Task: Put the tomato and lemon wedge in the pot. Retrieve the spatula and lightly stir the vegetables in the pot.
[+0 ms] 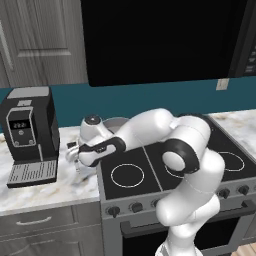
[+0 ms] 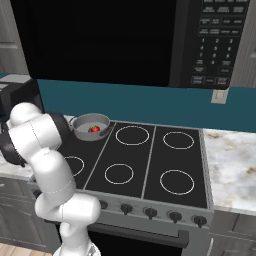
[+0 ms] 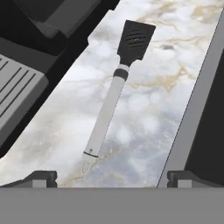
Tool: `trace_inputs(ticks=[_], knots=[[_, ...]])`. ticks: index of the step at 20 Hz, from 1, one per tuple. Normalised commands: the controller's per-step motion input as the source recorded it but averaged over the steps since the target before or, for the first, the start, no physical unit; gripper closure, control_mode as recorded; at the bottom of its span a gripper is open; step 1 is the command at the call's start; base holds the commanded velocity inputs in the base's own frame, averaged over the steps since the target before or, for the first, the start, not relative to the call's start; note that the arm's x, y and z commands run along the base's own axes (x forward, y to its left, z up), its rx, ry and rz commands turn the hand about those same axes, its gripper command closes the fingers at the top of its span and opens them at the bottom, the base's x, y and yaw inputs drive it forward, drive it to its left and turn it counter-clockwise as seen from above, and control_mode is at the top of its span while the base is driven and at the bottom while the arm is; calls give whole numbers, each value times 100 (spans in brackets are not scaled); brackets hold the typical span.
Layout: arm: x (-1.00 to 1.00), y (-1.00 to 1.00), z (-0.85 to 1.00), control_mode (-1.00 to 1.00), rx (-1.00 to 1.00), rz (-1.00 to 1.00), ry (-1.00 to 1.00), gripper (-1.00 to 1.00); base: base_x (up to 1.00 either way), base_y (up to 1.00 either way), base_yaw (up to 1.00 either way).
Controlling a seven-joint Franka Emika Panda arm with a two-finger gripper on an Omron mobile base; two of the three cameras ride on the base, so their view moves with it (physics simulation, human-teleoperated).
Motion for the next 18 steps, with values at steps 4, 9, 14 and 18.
trace_inputs(ticks=[4, 9, 14, 18], knots=[[0, 3, -34, -100, 0, 0, 6, -100, 0, 0, 0], [6, 18, -27, -100, 0, -1, 10, -100, 0, 0, 0], [20, 21, 0, -100, 0, -13, 5, -100, 0, 0, 0], [9, 1, -12, -100, -3, -8, 0, -100, 0, 0, 0]])
